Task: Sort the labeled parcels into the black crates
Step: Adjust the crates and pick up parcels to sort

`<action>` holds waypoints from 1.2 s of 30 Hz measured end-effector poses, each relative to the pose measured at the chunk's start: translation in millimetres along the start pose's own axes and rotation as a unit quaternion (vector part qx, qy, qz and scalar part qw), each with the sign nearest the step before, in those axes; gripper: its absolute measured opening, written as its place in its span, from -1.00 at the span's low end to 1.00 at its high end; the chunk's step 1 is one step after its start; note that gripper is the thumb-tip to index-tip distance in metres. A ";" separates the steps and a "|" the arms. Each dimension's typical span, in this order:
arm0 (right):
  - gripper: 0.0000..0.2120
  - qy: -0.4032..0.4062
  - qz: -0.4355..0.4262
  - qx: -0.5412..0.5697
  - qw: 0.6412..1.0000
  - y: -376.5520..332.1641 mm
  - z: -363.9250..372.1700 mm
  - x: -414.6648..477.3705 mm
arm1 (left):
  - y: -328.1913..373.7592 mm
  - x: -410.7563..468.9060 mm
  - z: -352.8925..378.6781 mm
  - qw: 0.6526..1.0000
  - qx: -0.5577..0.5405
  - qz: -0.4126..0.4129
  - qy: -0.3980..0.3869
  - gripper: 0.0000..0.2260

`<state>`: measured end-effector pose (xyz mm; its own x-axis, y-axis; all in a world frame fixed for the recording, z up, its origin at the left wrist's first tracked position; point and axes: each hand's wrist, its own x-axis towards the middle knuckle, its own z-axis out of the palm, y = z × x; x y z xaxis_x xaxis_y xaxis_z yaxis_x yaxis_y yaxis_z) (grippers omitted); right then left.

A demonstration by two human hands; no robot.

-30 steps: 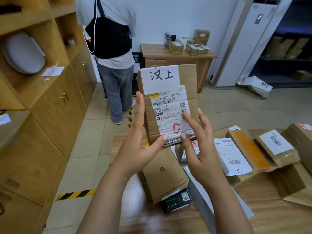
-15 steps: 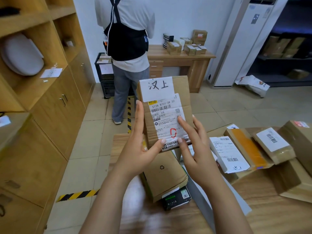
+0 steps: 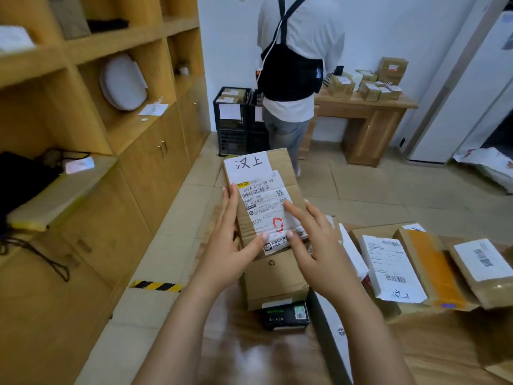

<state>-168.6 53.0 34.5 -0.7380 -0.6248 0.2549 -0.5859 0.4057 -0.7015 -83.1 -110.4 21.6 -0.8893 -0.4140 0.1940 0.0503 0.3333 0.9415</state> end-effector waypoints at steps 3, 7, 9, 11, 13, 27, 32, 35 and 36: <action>-0.52 -0.035 -0.042 0.021 0.998 6.8 -0.5 -6.0 | 4.3 -24.5 6.7 0.998 0.010 -0.032 0.050 -0.12; -0.53 -0.093 -0.102 0.057 0.989 11.3 16.0 -15.2 | 2.4 -68.8 10.1 0.986 0.044 -0.067 0.143 -0.13; -0.54 -0.144 -0.109 0.068 0.981 8.1 31.3 -21.2 | -0.5 -95.8 8.0 0.975 0.062 -0.094 0.191 -0.13; -0.55 -0.197 -0.121 0.094 0.968 2.7 47.5 -30.2 | -2.4 -124.2 5.3 0.961 0.083 -0.124 0.234 -0.13; -0.55 -0.242 -0.131 0.118 0.954 -5.8 63.0 -41.6 | -2.1 -153.5 0.9 0.947 0.095 -0.152 0.267 -0.13; -0.56 -0.462 -0.296 0.130 0.826 -134.1 152.7 -144.3 | 25.4 -355.5 -48.5 0.803 0.146 -0.251 0.521 -0.17; -0.54 -0.506 -0.365 0.148 0.768 -200.2 178.6 -208.5 | 49.3 -446.4 -64.3 0.740 0.159 -0.260 0.600 -0.17; -0.55 -0.535 -0.387 0.159 0.734 -239.0 192.0 -258.6 | 63.3 -508.7 -69.7 0.697 0.181 -0.272 0.639 -0.18; -0.55 -0.543 -0.397 0.164 0.722 -252.2 195.8 -277.8 | 68.2 -530.8 -71.0 0.682 0.182 -0.274 0.653 -0.17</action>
<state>249.8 -6.3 10.3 0.5885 -0.7999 0.1175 -0.4370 -0.4370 -0.7862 424.6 71.9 2.4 0.4467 -0.8829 0.1451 -0.4544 -0.0841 0.8868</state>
